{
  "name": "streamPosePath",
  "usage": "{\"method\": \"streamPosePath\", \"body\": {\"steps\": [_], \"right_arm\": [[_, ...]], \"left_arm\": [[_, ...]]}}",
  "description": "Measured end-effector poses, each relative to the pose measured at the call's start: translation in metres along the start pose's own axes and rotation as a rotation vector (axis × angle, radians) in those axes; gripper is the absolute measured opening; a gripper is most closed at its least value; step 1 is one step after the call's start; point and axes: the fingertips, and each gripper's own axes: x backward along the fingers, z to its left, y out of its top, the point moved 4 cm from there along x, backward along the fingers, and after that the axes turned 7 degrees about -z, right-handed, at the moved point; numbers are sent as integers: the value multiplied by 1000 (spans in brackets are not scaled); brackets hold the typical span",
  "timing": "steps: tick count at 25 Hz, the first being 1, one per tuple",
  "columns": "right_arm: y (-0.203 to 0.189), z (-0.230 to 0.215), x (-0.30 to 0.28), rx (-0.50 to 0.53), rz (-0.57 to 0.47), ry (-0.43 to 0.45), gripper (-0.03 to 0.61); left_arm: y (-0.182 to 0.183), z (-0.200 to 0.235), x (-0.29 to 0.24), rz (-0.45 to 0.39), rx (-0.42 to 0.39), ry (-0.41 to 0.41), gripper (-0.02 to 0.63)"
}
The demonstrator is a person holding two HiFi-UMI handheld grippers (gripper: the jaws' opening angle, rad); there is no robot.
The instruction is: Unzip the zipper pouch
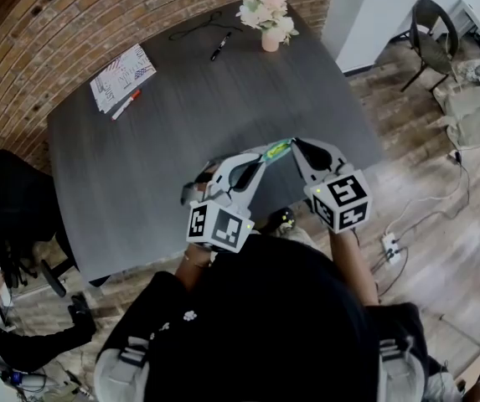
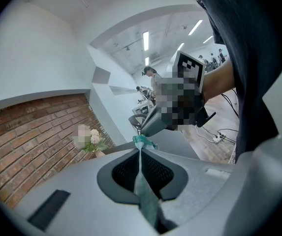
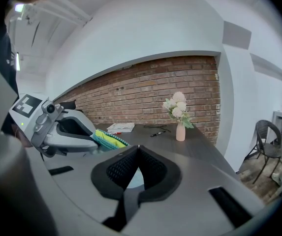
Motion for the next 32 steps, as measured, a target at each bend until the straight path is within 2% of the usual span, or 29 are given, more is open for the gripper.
{"method": "streamPosePath", "body": {"steps": [7, 11, 16, 32], "right_arm": [[-1, -7, 5, -2, 0, -31, 2], [-3, -12, 6, -13, -1, -47, 2], [-3, -20, 9, -10, -3, -79, 2], [3, -27, 4, 1, -1, -107, 2]], "left_arm": [[3, 0, -3, -14, 4, -15, 7], [2, 2, -4, -31, 37, -13, 7], [6, 2, -10, -40, 31, -21, 8], [6, 11, -10, -62, 55, -28, 7]]}}
